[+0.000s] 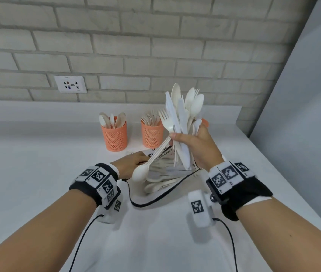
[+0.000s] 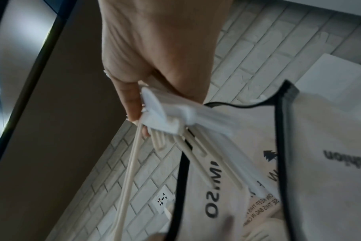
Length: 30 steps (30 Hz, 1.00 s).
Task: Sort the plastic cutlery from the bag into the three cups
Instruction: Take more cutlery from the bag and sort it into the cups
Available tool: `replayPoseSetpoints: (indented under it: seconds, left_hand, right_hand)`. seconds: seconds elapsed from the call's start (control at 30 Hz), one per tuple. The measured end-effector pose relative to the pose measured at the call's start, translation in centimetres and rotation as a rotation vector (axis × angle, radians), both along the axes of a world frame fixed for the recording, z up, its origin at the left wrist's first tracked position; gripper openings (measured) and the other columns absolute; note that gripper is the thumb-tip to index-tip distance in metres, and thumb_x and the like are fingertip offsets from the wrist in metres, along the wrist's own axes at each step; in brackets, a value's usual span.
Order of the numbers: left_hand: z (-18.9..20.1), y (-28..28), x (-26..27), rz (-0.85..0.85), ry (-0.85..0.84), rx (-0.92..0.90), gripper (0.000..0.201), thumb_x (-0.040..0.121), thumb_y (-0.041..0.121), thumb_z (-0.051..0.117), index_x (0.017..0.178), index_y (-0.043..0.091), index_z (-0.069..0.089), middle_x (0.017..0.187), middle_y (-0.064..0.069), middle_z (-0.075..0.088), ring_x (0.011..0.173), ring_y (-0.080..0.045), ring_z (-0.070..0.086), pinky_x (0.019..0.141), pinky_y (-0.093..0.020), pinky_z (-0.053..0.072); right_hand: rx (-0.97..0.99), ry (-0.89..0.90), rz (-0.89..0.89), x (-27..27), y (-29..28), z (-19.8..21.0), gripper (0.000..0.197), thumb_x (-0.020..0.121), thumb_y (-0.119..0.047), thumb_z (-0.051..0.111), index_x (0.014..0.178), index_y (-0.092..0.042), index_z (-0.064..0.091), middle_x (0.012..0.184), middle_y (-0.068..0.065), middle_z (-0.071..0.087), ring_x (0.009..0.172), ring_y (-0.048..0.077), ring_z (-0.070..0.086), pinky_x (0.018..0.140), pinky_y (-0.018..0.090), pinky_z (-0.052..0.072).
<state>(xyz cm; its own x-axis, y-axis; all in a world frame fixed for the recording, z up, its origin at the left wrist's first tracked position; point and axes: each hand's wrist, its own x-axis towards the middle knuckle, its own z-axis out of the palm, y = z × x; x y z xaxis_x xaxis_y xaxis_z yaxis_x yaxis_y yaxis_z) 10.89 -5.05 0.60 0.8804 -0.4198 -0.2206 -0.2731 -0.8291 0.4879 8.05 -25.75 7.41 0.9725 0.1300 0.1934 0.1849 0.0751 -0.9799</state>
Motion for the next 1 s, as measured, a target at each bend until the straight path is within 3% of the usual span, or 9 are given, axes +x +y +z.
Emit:
replayPoseSetpoints:
  seconds: [0.1, 0.17, 0.33, 0.4, 0.53, 0.63, 0.77, 0.87, 1.0]
  left_hand:
    - [-0.5, -0.4, -0.3, -0.050, 0.094, 0.086, 0.089, 0.057, 0.089, 0.042, 0.130, 0.039, 0.046, 0.124, 0.005, 0.042, 0.119, -0.017, 0.044, 0.107, -0.040, 0.036]
    - [0.0, -1.9, -0.9, -0.062, 0.104, 0.173, 0.094, 0.052, 0.090, 0.027, 0.127, 0.039, 0.051, 0.129, 0.008, 0.039, 0.120, -0.012, 0.039, 0.113, -0.033, 0.020]
    - [0.2, -6.2, -1.7, -0.069, 0.048, -0.113, 0.050, 0.092, 0.055, 0.037, 0.130, 0.022, 0.041, 0.129, -0.004, 0.053, 0.117, -0.023, 0.050, 0.095, -0.027, 0.038]
    - [-0.7, -7.0, -1.9, -0.128, 0.089, 0.040, 0.042, 0.096, 0.048, 0.029, 0.128, 0.023, 0.042, 0.125, -0.008, 0.052, 0.114, -0.028, 0.050, 0.093, -0.032, 0.038]
    - [-2.0, -6.3, -1.8, -0.231, 0.170, 0.375, 0.047, 0.090, 0.059, 0.035, 0.112, 0.022, 0.053, 0.127, -0.004, 0.041, 0.106, -0.026, 0.045, 0.099, -0.039, 0.030]
    - [-1.9, -4.9, -1.8, -0.181, 0.264, 0.299, 0.049, 0.081, 0.070, 0.044, 0.095, 0.025, 0.057, 0.120, 0.000, 0.055, 0.096, -0.017, 0.047, 0.089, -0.029, 0.033]
    - [-2.7, -2.6, -1.5, -0.010, 0.327, -0.028, 0.050, 0.092, 0.055, 0.039, 0.088, 0.019, 0.073, 0.106, -0.002, 0.069, 0.101, -0.021, 0.057, 0.098, -0.025, 0.037]
    - [-3.8, -2.9, -1.6, -0.011, 0.110, 0.211, 0.038, 0.072, 0.058, 0.066, 0.064, 0.023, 0.054, 0.087, 0.000, 0.057, 0.093, -0.025, 0.057, 0.086, -0.037, 0.043]
    - [-4.4, -3.6, -2.2, 0.096, 0.005, 0.382, 0.060, 0.067, 0.063, 0.067, 0.104, 0.018, 0.050, 0.119, -0.002, 0.044, 0.113, -0.027, 0.044, 0.090, -0.042, 0.040]
  right_hand:
    - [0.119, 0.079, -0.019, 0.5, 0.5, 1.0, 0.024, 0.080, 0.006, 0.064, 0.084, -0.016, 0.054, 0.075, 0.004, 0.067, 0.063, 0.018, 0.066, 0.067, 0.034, 0.057]
    - [0.192, 0.103, -0.030, 1.1, 0.8, 1.7, 0.017, 0.080, 0.008, 0.063, 0.084, -0.008, 0.059, 0.065, 0.003, 0.069, 0.055, 0.015, 0.065, 0.057, 0.027, 0.057]
    - [0.235, 0.183, -0.084, 2.7, 1.5, 2.2, 0.020, 0.081, 0.004, 0.062, 0.101, 0.006, 0.058, 0.052, 0.001, 0.065, 0.047, 0.012, 0.064, 0.048, 0.021, 0.052]
    - [0.238, 0.227, -0.080, 2.9, 1.4, 2.5, 0.003, 0.084, 0.002, 0.059, 0.087, 0.004, 0.060, 0.046, 0.003, 0.062, 0.043, 0.012, 0.062, 0.045, 0.018, 0.049]
    - [0.237, 0.248, -0.094, 3.7, 0.9, 3.4, 0.010, 0.085, 0.001, 0.058, 0.075, 0.001, 0.060, 0.043, 0.005, 0.060, 0.039, 0.012, 0.059, 0.042, 0.017, 0.046]
    - [0.234, 0.241, -0.123, 4.3, 0.6, 3.1, 0.003, 0.083, 0.002, 0.059, 0.081, 0.002, 0.060, 0.044, 0.005, 0.060, 0.041, 0.012, 0.060, 0.044, 0.019, 0.048]
    - [0.220, 0.276, -0.189, 5.2, 0.3, 1.7, 0.004, 0.083, 0.001, 0.061, 0.085, 0.004, 0.060, 0.045, 0.006, 0.061, 0.042, 0.014, 0.059, 0.045, 0.020, 0.049]
    - [0.193, 0.287, -0.210, 5.7, 0.3, 0.7, 0.004, 0.083, 0.000, 0.061, 0.084, 0.004, 0.061, 0.045, 0.004, 0.062, 0.042, 0.013, 0.060, 0.043, 0.019, 0.047]
    - [0.191, 0.294, -0.223, 5.8, 0.6, 0.2, 0.003, 0.082, 0.001, 0.062, 0.084, 0.004, 0.061, 0.050, 0.006, 0.062, 0.046, 0.015, 0.060, 0.045, 0.020, 0.048]
